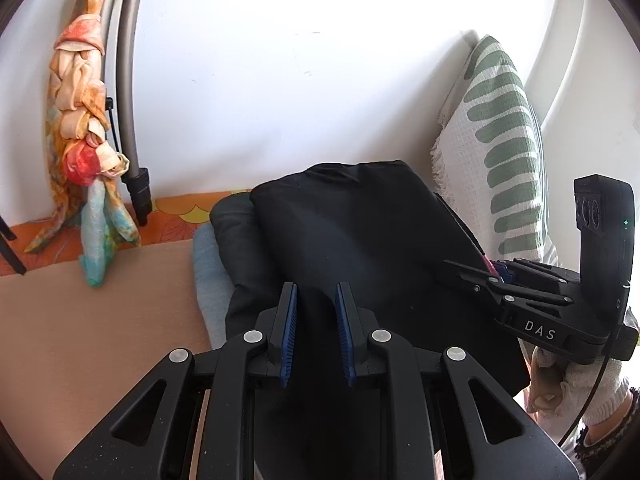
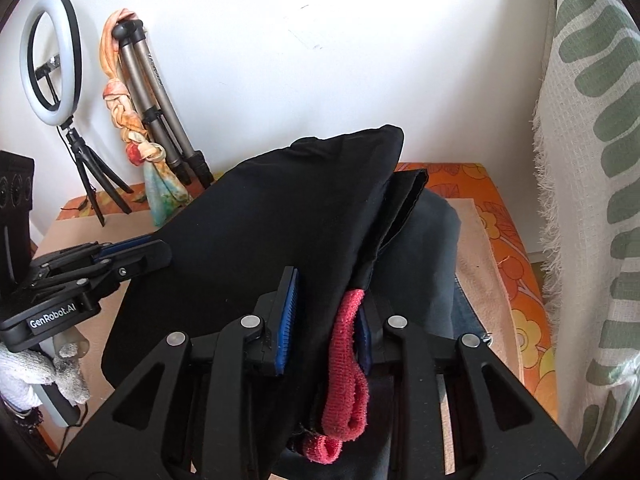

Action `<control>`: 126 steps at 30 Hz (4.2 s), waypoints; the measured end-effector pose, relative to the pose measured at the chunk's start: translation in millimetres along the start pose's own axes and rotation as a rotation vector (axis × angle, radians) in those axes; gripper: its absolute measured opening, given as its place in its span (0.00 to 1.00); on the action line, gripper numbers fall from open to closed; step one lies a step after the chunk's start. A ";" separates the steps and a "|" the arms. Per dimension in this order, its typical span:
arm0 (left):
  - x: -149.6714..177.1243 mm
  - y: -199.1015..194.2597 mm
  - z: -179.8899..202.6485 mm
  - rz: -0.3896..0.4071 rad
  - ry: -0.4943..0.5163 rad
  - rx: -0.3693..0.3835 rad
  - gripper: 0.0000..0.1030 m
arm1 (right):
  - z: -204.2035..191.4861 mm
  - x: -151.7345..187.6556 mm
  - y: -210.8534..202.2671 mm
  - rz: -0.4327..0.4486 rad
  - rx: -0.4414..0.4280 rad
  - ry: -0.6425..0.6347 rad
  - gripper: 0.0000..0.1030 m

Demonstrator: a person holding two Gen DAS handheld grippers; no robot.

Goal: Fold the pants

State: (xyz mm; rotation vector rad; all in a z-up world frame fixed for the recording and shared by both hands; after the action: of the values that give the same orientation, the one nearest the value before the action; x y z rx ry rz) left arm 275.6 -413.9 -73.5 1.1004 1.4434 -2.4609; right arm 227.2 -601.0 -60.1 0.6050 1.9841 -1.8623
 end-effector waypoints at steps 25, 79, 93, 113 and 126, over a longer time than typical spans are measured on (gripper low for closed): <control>37.5 -93.3 24.1 0.087 0.081 -0.029 0.52 | -50.1 36.4 -86.4 0.108 0.143 0.009 0.70; 181.4 -234.7 -4.7 0.207 0.165 -0.221 0.84 | -187.2 154.4 -147.1 0.254 0.227 0.047 1.00; 188.0 -239.5 -4.4 0.238 0.186 -0.259 0.96 | -183.2 153.3 -143.5 0.265 0.218 0.079 1.00; 189.2 -240.5 -3.8 0.233 0.184 -0.262 0.97 | -186.1 152.3 -143.0 0.271 0.212 0.066 1.00; 189.4 -240.9 -2.3 0.231 0.180 -0.263 0.97 | -187.3 151.7 -142.2 0.270 0.207 0.062 1.00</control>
State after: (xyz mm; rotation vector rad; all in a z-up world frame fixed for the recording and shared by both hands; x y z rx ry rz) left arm 39.1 -227.7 -15.8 1.3684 1.5330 -1.9952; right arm 29.7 -410.3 -6.1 0.9498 1.6583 -1.9093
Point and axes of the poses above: each gripper's, at about its wrist camera, not at the fingertips, and y roughly the way its jaws point, z to its right, x to its underside, the point moved 1 cm from there along y, roughly the way its jaws point, and after that the axes turned 8 degrees about -z, right-handed, at the moved point
